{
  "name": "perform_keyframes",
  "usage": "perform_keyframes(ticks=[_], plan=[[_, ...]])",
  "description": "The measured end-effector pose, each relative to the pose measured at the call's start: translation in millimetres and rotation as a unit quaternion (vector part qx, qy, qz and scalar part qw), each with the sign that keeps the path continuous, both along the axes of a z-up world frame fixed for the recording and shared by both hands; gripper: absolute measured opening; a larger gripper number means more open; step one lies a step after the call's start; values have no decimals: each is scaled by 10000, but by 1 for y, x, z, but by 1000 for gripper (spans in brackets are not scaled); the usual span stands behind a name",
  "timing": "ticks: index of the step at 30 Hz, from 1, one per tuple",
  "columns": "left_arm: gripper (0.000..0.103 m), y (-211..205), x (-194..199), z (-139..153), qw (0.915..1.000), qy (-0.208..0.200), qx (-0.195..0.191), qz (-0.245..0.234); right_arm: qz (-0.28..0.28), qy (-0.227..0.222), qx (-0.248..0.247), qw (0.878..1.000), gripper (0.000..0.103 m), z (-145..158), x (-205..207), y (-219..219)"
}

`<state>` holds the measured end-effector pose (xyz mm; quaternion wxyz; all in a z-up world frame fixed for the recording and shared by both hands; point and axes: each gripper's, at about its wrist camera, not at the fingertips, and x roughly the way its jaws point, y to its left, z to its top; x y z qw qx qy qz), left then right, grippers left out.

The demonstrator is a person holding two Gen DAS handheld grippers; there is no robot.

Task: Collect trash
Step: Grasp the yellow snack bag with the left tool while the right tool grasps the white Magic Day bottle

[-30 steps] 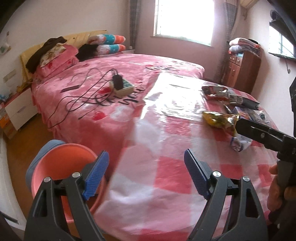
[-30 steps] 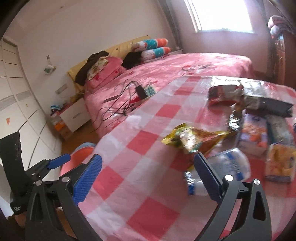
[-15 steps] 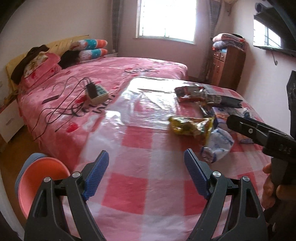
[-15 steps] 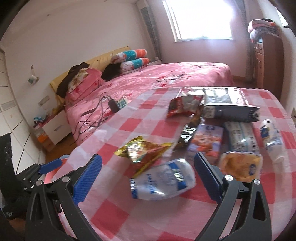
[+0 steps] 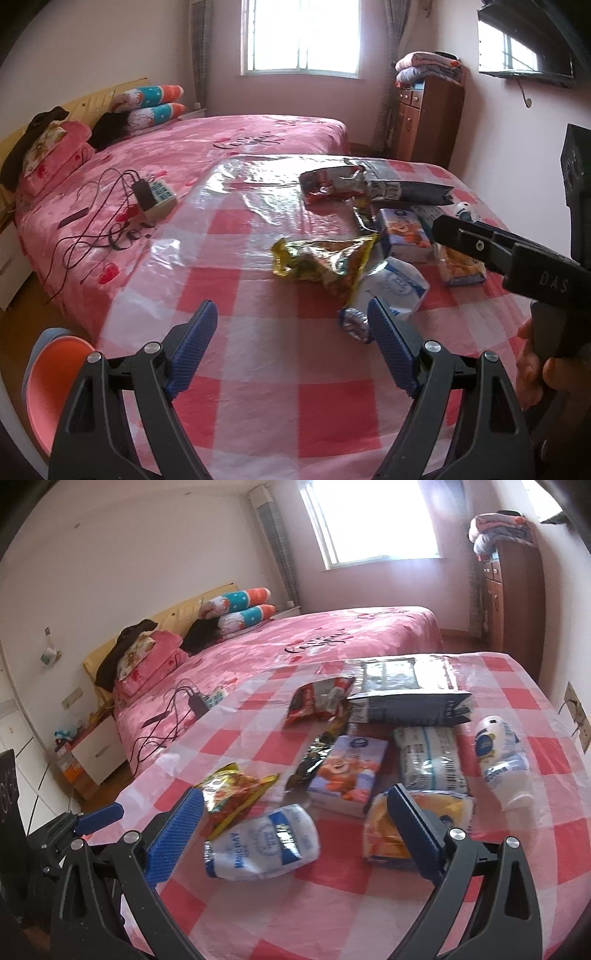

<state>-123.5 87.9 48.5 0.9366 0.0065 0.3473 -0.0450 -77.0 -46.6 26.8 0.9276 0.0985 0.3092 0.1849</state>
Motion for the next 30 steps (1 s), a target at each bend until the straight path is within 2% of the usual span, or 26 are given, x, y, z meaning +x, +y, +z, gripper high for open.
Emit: perform_keyframes(ticks=[5, 11, 15, 18, 19, 20, 24, 30], plan=[[84, -9, 11, -3, 9995, 199, -236, -91, -286, 2, 84, 9996, 98, 2, 7, -25], [84, -12, 29, -8, 9948, 511, -876, -27, -850, 47, 200, 9962, 98, 4, 17, -69], [84, -10, 44, -13, 9883, 765, -1319, 63, -1216, 193, 248, 9921, 98, 1, 28, -103], [84, -8, 58, -15, 9844, 896, -1506, 157, -1424, 425, 261, 9885, 92, -9, 41, -126], [84, -7, 62, -15, 9832, 917, -1571, 183, -1474, 533, 319, 9871, 84, -13, 45, -135], [84, -7, 67, -15, 9819, 951, -1625, 201, -1503, 661, 373, 9857, 80, -18, 50, -142], [84, -7, 86, -18, 9773, 1095, -1784, 341, -1499, 888, 398, 9839, 78, -32, 58, -155], [84, -3, 110, -23, 9718, 1264, -1923, 518, -1328, 1097, 186, 9849, 70, -45, 70, -145]])
